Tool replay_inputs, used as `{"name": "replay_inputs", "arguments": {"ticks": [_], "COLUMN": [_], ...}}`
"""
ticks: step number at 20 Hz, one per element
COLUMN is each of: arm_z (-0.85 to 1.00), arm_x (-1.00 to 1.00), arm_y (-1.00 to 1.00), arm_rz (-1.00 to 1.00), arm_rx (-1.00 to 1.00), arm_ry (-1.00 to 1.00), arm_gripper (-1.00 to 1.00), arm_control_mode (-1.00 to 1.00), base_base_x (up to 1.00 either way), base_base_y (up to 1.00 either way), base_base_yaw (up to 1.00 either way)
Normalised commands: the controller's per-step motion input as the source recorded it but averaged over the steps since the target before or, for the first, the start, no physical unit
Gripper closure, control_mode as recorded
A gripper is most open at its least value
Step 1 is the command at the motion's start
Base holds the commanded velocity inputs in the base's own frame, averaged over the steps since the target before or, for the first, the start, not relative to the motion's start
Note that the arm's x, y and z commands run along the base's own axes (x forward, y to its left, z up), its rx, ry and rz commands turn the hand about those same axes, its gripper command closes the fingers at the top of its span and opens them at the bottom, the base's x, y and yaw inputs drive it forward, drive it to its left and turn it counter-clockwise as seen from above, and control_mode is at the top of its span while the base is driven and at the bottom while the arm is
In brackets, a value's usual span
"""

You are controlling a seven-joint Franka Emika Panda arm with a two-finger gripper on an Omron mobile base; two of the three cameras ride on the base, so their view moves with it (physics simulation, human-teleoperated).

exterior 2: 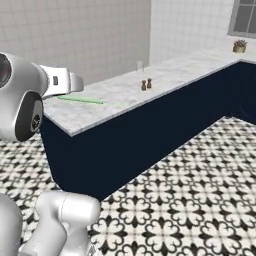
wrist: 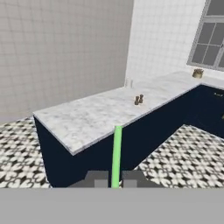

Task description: Take a straw from the drawer in front and place it inside the glass cup on the dining counter.

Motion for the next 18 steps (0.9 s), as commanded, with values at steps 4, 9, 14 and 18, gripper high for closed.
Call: {"name": "replay_inputs", "arguments": {"ticks": [4,9,14,18], "arm_z": [0.0,0.0,0.0,0.0], "arm_x": [0.0,0.0,0.0,0.0], "arm_y": [0.0,0.0,0.0,0.0], "arm_rz": [0.0,0.0,0.0,0.0], "arm_rx": [0.0,0.0,0.0,0.0], "arm_ry": [0.0,0.0,0.0,0.0], "arm_gripper": [1.0,1.0,1.0,1.0], "arm_control_mode": [1.0,1.0,1.0,1.0], "base_base_x": [0.0,0.08,0.25,0.39], "base_base_y": [1.0,1.0,1.0,1.0], "base_base_yaw": [0.09,-0.04,-0.13,-0.16]}}
